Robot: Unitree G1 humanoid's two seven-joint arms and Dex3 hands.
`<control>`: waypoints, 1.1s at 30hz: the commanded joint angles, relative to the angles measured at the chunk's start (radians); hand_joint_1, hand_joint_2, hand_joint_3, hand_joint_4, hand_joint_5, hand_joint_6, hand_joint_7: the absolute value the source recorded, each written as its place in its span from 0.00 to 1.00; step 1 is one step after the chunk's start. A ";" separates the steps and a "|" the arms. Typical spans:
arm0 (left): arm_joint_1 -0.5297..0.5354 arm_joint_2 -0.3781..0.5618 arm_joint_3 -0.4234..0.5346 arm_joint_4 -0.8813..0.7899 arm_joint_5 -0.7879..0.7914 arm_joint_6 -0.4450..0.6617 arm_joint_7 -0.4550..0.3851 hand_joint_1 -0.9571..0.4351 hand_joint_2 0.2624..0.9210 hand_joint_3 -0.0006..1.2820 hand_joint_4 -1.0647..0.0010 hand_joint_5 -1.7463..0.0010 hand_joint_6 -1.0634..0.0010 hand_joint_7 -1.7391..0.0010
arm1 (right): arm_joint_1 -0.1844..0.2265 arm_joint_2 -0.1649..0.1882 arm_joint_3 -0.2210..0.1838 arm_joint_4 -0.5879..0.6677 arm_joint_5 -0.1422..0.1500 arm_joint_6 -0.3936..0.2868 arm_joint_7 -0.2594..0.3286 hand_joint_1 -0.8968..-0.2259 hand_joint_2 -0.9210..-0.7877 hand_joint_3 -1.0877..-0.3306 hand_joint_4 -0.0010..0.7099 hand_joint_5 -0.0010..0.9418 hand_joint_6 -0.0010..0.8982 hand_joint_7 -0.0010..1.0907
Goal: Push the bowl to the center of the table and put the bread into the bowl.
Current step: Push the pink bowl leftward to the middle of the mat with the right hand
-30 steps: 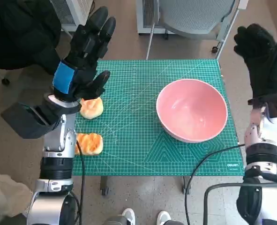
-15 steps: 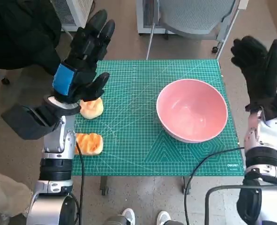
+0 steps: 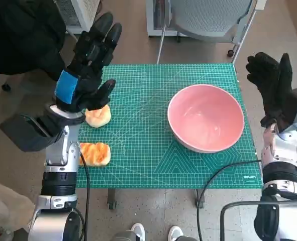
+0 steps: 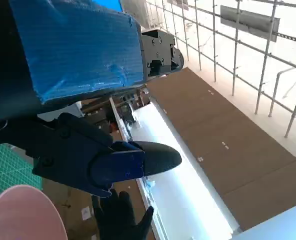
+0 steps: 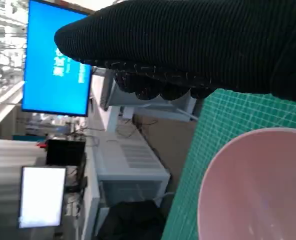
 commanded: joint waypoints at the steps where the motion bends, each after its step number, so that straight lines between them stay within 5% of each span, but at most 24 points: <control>1: 0.020 0.013 0.008 -0.035 -0.013 0.015 -0.001 0.21 1.00 0.40 0.95 1.00 1.00 0.84 | 0.041 0.014 -0.009 0.021 -0.005 0.037 -0.009 0.21 0.00 0.23 0.34 0.03 0.38 0.05; 33: 0.093 0.054 0.012 -0.177 -0.003 0.082 0.040 0.23 1.00 0.43 0.98 1.00 1.00 0.87 | 0.094 0.053 -0.071 0.033 0.003 0.158 -0.039 0.18 0.00 0.25 0.44 0.02 0.49 0.06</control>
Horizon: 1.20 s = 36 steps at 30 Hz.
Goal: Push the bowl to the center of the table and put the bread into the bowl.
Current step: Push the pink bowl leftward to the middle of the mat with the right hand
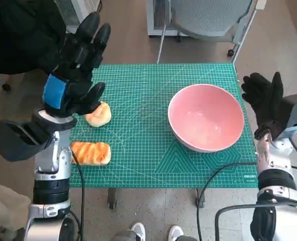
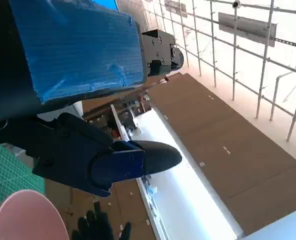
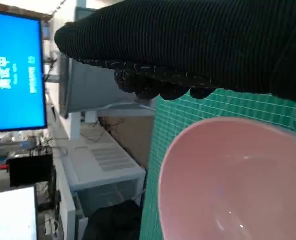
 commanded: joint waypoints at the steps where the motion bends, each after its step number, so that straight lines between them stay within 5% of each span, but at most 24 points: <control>1: 0.019 0.014 0.003 -0.028 0.011 0.007 0.008 0.23 1.00 0.43 0.98 1.00 1.00 0.87 | 0.033 0.012 -0.011 0.016 0.001 0.032 -0.008 0.16 0.00 0.27 0.44 0.02 0.49 0.06; 28: 0.048 0.028 0.005 -0.087 0.023 0.043 0.026 0.23 1.00 0.45 0.98 1.00 1.00 0.89 | 0.050 0.022 -0.011 0.017 -0.004 0.047 0.001 0.09 0.00 0.30 0.43 0.00 0.49 0.04; 36: 0.051 0.031 0.006 -0.099 0.020 0.059 0.031 0.24 1.00 0.46 0.98 1.00 1.00 0.90 | 0.054 0.029 -0.013 0.018 -0.004 0.052 0.006 0.16 0.00 0.30 0.43 0.00 0.48 0.03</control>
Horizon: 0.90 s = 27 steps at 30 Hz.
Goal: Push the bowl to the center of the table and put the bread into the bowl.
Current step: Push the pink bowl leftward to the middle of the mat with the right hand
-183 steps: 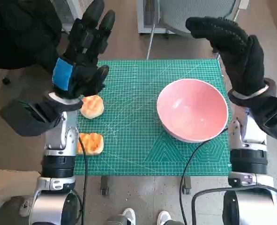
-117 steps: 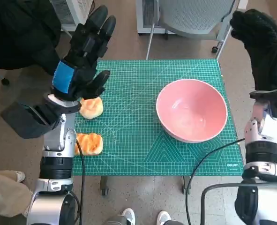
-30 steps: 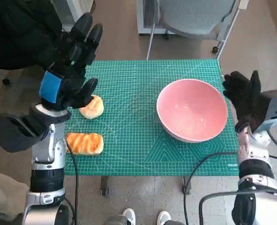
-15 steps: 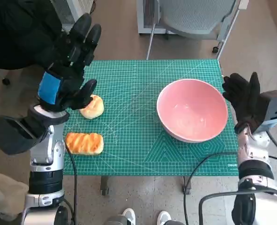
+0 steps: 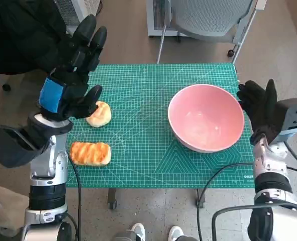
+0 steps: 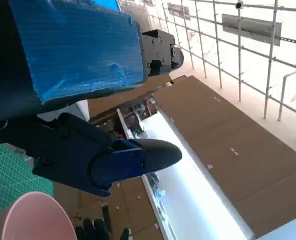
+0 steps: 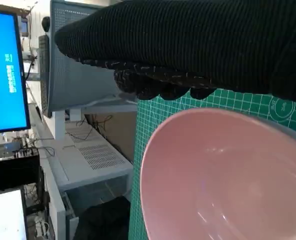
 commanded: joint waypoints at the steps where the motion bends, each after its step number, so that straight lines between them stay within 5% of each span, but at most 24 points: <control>1: 0.015 0.010 0.006 -0.022 0.000 0.015 0.007 0.24 1.00 0.46 0.98 1.00 1.00 0.90 | 0.033 0.014 -0.005 0.017 -0.003 0.023 0.006 0.17 0.00 0.30 0.43 0.00 0.48 0.03; 27: 0.029 0.014 0.011 -0.048 0.000 0.037 0.015 0.24 1.00 0.47 0.99 1.00 1.00 0.91 | 0.028 0.037 -0.008 0.016 0.001 0.020 0.013 0.23 0.00 0.27 0.39 0.00 0.47 0.01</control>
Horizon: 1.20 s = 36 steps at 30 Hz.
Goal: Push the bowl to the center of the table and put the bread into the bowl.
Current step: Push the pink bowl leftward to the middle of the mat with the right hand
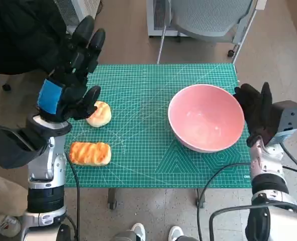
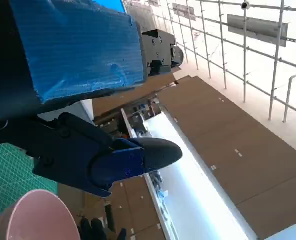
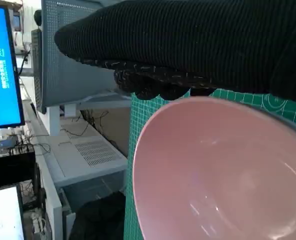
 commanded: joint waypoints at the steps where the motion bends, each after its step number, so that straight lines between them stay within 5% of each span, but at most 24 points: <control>1: 0.010 0.009 0.007 -0.015 0.002 0.003 0.007 0.24 1.00 0.47 0.99 1.00 1.00 0.91 | 0.020 0.017 -0.010 0.016 0.002 0.018 0.007 0.23 0.00 0.28 0.39 0.00 0.47 0.01; 36: 0.046 0.016 0.009 -0.080 0.011 0.024 0.040 0.26 1.00 0.48 1.00 1.00 1.00 0.91 | -0.019 0.097 -0.031 0.015 0.003 0.030 0.037 0.21 0.00 0.31 0.42 0.01 0.49 0.01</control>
